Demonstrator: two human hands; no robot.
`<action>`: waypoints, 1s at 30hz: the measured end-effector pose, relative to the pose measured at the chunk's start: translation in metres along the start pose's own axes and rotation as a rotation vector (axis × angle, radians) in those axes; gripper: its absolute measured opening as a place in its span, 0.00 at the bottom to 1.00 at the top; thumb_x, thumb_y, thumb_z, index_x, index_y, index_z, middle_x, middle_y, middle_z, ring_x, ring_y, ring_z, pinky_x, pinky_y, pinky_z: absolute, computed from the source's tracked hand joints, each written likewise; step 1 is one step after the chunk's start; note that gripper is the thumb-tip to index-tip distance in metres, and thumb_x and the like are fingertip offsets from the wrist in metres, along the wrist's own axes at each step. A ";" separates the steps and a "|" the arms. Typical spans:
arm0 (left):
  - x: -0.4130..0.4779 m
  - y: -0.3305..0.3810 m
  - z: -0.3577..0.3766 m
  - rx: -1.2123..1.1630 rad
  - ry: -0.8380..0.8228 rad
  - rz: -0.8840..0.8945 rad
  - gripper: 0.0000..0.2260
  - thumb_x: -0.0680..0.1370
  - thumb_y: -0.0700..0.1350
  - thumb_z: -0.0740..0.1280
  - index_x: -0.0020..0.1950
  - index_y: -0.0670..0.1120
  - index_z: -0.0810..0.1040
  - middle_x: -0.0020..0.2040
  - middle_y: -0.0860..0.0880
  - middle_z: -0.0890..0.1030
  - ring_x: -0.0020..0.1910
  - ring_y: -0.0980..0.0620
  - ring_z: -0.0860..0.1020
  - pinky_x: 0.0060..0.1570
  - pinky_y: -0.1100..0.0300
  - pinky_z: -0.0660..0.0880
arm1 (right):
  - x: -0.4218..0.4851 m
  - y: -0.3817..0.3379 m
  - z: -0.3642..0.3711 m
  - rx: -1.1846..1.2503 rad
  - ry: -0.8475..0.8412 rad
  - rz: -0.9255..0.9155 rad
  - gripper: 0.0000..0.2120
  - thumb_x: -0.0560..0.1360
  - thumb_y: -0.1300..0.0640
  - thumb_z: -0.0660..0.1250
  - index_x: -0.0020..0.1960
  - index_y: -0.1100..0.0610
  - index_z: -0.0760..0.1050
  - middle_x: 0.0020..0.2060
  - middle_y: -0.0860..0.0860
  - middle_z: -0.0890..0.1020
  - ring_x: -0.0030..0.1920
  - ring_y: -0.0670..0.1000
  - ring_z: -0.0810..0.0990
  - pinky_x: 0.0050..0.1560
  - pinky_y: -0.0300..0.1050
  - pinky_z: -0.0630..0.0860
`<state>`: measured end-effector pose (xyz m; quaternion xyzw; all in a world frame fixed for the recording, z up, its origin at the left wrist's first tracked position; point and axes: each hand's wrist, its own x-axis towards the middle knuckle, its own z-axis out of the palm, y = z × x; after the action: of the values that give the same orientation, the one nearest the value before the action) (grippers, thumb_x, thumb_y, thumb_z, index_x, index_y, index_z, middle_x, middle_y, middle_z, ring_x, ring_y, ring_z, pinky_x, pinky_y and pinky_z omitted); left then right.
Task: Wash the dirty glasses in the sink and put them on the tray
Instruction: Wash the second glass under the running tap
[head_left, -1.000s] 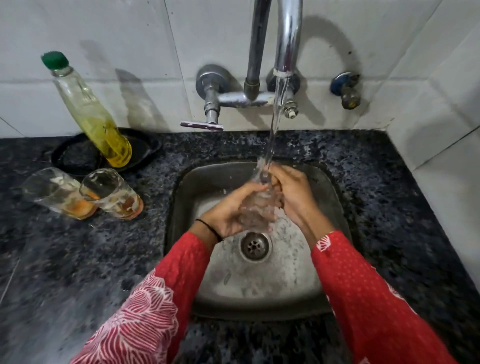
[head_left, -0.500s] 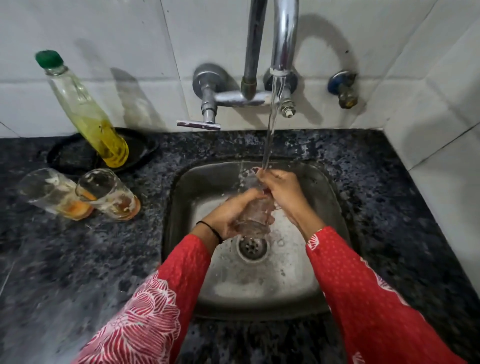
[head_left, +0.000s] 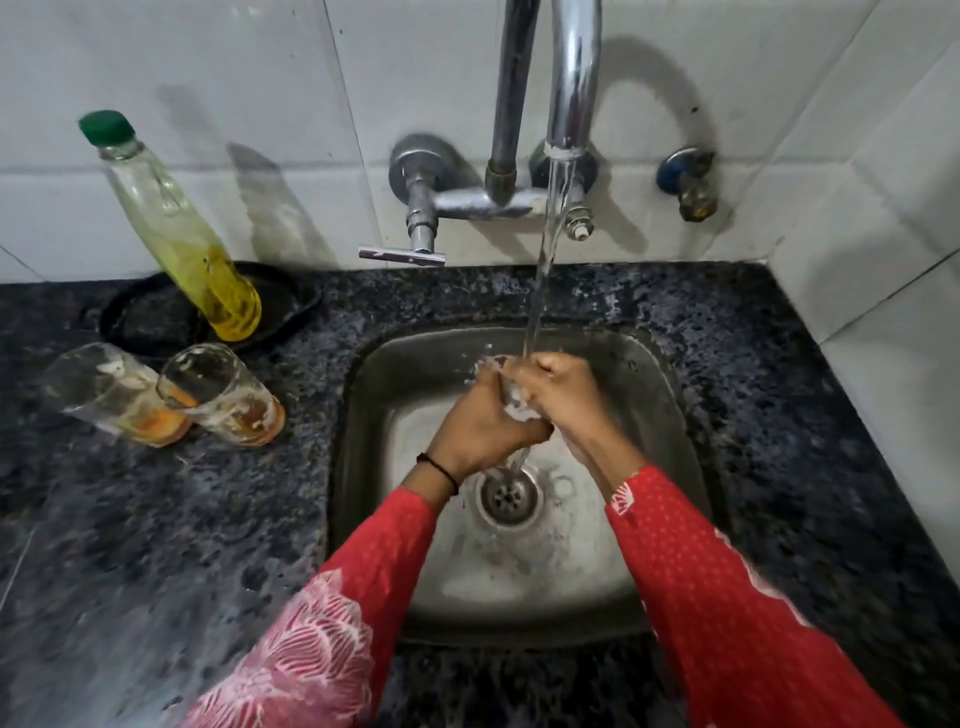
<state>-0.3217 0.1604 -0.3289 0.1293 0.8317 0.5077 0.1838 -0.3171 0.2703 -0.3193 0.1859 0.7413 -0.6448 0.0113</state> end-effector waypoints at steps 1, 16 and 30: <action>0.002 0.001 -0.005 -0.145 -0.076 -0.004 0.18 0.69 0.46 0.74 0.56 0.46 0.74 0.44 0.52 0.79 0.41 0.55 0.77 0.43 0.58 0.76 | -0.002 -0.001 -0.003 0.145 0.034 0.004 0.12 0.73 0.60 0.70 0.31 0.59 0.73 0.19 0.45 0.74 0.22 0.40 0.71 0.27 0.34 0.69; -0.004 0.004 -0.020 -0.494 -0.360 -0.266 0.13 0.73 0.45 0.70 0.56 0.43 0.79 0.45 0.49 0.83 0.43 0.50 0.81 0.42 0.56 0.78 | -0.001 0.000 -0.004 0.185 0.020 0.027 0.07 0.72 0.61 0.70 0.36 0.63 0.79 0.27 0.53 0.79 0.28 0.46 0.75 0.31 0.39 0.72; -0.009 0.009 -0.011 -0.093 -0.195 -0.056 0.11 0.70 0.39 0.73 0.43 0.52 0.74 0.42 0.49 0.79 0.41 0.53 0.77 0.47 0.55 0.74 | -0.001 -0.001 0.000 -0.036 0.036 0.023 0.18 0.72 0.58 0.71 0.32 0.70 0.72 0.26 0.56 0.70 0.26 0.46 0.66 0.25 0.37 0.60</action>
<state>-0.3177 0.1525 -0.3144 0.1464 0.7888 0.5252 0.2838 -0.3163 0.2703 -0.3180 0.2059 0.7506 -0.6278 0.0087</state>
